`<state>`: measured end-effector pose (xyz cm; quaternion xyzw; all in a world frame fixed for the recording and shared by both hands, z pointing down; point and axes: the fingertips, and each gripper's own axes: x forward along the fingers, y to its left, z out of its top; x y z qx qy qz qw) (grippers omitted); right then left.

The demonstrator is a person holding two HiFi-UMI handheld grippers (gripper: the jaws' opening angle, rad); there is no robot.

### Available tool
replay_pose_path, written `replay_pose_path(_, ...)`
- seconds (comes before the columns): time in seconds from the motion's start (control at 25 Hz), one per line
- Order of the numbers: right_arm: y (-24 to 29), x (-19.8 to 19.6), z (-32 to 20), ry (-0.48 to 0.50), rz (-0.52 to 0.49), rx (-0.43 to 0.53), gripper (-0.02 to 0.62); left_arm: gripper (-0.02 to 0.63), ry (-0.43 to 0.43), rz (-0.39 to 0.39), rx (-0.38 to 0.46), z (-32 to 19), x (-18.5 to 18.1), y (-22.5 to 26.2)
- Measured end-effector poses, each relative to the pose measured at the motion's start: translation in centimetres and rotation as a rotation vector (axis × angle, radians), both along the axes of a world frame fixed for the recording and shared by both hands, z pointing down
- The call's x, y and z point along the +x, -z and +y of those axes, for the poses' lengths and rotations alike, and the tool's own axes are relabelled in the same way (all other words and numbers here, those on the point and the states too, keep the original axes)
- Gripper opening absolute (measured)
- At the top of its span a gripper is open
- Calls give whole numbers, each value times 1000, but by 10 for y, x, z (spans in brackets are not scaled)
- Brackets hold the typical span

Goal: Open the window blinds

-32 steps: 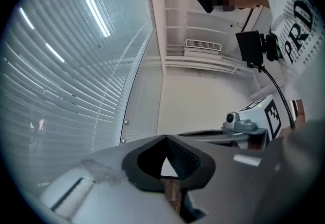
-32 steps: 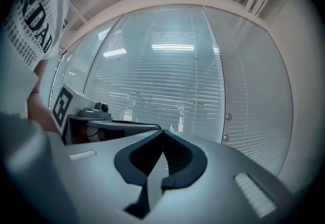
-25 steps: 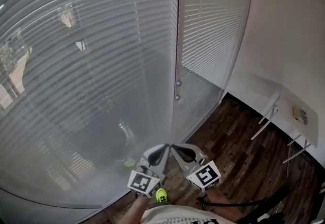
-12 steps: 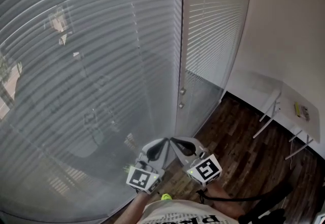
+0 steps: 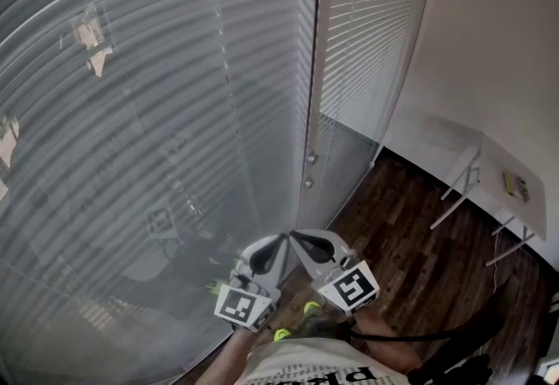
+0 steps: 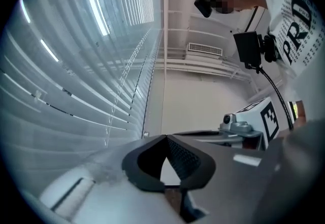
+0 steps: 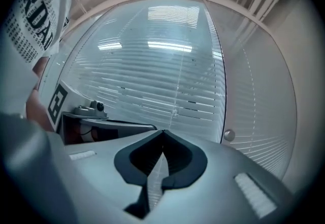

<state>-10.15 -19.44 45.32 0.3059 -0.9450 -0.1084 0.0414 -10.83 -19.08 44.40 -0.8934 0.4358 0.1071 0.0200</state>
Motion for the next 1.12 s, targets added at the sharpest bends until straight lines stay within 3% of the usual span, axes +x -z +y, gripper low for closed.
replay_pose_path(0.16, 0, 1, -20, 22, 15, 6, 8, -8, 33, -36, -4, -21, 0, -8)
replay_pose_path(0.36, 6, 6, -51, 69, 19, 14, 8, -8, 90, 5, -12, -50, 7, 1)
replay_pose_path(0.6, 9, 16, -72, 122, 57, 66, 8, -8, 127, -27, -19, -69, 18, -4)
replay_pose_path(0.92, -2, 37, -125, 99, 120, 111, 23, -5, 171, -2, -12, -110, 41, -10)
replay_pose_path(1.12, 15, 51, -152, 59, 151, 178, 91, -5, 231, -45, 2, -123, 44, 2)
